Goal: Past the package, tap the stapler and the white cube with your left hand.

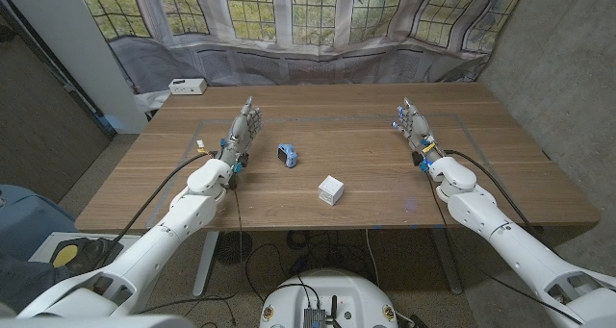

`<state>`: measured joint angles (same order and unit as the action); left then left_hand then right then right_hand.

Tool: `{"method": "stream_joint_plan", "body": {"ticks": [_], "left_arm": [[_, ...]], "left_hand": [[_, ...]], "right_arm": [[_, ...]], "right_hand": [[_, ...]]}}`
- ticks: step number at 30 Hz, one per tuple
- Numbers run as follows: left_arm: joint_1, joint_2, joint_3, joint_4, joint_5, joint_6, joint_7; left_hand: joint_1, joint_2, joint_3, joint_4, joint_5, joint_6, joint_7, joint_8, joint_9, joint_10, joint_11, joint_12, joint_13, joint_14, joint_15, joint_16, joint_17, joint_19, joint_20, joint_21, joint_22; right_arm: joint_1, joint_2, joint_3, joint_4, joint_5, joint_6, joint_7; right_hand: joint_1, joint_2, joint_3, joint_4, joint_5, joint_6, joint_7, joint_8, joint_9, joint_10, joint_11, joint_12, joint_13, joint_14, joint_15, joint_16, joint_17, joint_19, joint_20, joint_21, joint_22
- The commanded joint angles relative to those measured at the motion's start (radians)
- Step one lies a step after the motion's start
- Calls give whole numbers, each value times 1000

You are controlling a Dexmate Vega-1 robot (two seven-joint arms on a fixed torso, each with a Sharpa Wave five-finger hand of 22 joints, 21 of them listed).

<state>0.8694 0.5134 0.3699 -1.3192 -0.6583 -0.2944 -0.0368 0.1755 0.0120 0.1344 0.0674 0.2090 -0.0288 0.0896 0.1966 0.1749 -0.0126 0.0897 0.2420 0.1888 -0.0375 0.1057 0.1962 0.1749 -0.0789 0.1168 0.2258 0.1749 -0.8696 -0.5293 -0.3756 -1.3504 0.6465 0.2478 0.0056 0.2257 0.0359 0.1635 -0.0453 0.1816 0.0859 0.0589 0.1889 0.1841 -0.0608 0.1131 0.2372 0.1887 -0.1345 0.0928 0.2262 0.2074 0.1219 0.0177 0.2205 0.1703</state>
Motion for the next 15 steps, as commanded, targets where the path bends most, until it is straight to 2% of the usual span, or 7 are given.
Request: {"method": "stream_joint_plan", "body": {"ticks": [1, 15], "left_arm": [[44, 14, -10, -45, -11, -13, 2], [78, 71, -22, -139, 23, -2, 28]], "left_hand": [[9, 2, 6, -1, 5, 5, 7, 6, 2, 4, 11, 5, 3, 0, 8, 6, 5, 2, 12, 3, 2], [19, 8, 8, -9, 4, 41, 8, 12, 2, 46, 10, 12, 3, 30, 11, 9, 5, 18, 19, 0, 3]], "right_arm": [[-47, -24, -9, -89, -11, -29, -29], [-74, -28, 0, -112, -17, -3, -42]], "right_hand": [[11, 1, 9, -2, 7, 8, -2, 5, 5, 6, 9, 9, 6, -2, 2, 5, 3, 8, 6, 4, 2], [12, 3, 10, -5, 7, 11, -1, 6, 5, 17, 11, 10, 6, 7, -2, 6, 3, 16, 3, 3, 3]]}}
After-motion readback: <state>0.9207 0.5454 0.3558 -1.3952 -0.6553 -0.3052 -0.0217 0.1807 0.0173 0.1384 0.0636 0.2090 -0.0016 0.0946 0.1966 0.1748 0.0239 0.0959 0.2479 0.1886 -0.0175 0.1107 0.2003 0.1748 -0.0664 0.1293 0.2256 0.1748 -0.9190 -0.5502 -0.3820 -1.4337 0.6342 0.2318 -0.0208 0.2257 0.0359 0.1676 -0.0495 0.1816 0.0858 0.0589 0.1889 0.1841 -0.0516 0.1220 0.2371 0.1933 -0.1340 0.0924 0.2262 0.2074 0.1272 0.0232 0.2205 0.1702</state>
